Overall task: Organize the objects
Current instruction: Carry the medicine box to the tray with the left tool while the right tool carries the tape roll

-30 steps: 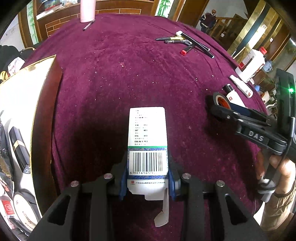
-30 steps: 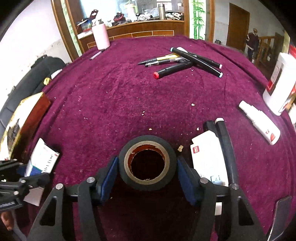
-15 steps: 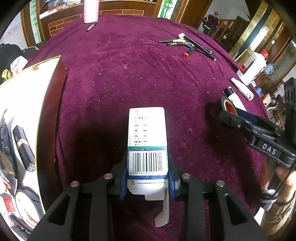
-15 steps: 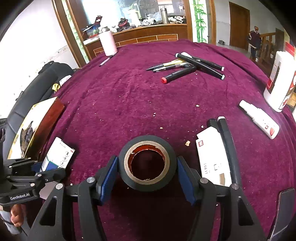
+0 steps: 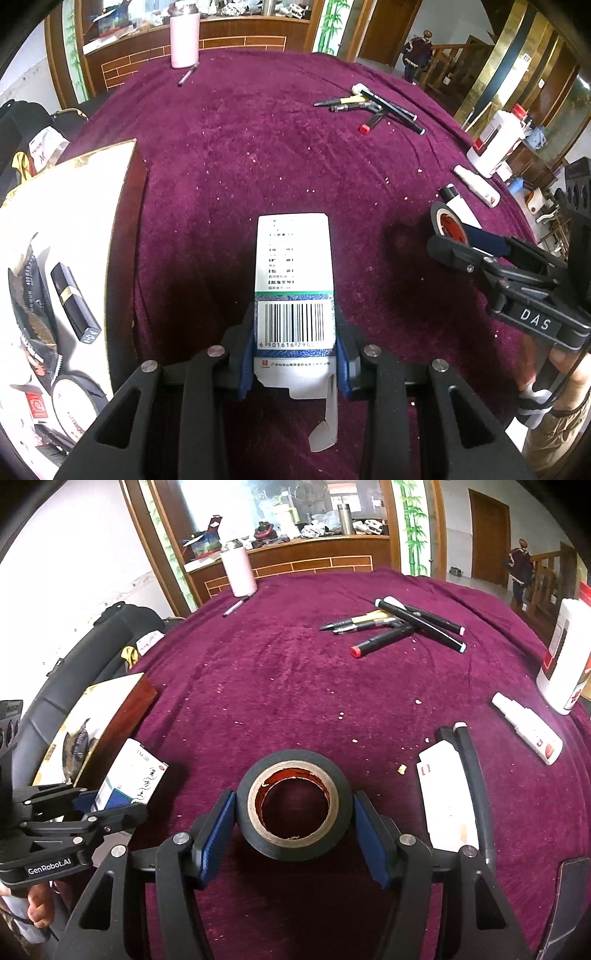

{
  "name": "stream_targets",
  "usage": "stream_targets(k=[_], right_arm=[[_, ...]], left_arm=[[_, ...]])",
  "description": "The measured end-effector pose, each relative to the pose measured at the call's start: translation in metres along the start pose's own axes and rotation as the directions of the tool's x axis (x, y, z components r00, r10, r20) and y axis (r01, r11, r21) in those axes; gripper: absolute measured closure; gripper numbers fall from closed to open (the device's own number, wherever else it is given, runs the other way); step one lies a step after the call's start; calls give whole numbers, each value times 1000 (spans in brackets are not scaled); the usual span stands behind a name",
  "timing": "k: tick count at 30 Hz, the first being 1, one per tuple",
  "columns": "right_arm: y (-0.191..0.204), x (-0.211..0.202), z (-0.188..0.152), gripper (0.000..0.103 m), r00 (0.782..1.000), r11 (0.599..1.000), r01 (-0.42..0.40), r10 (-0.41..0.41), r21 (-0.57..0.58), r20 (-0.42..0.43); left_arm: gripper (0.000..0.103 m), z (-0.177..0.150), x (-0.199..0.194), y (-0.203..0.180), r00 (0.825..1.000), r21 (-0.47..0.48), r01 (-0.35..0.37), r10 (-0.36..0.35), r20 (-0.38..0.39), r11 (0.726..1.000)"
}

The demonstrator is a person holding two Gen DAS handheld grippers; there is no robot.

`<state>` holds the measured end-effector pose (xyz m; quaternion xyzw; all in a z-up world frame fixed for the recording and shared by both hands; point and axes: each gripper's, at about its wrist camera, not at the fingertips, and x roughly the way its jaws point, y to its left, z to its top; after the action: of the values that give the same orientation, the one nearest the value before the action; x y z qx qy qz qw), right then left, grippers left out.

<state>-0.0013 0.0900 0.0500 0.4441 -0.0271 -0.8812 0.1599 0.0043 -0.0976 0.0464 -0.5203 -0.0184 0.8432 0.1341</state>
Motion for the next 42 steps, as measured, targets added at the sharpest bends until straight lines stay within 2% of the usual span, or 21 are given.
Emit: stream_targets(k=[19, 42], right_arm=[[15, -8, -2, 35, 999, 999, -45, 45, -21, 13], [33, 0, -1, 35, 997, 995, -78, 78, -55, 1]], left_arm=[[70, -6, -30, 17, 998, -47, -3, 5, 57, 999], [70, -30, -57, 56, 995, -174, -18, 35, 96, 985]])
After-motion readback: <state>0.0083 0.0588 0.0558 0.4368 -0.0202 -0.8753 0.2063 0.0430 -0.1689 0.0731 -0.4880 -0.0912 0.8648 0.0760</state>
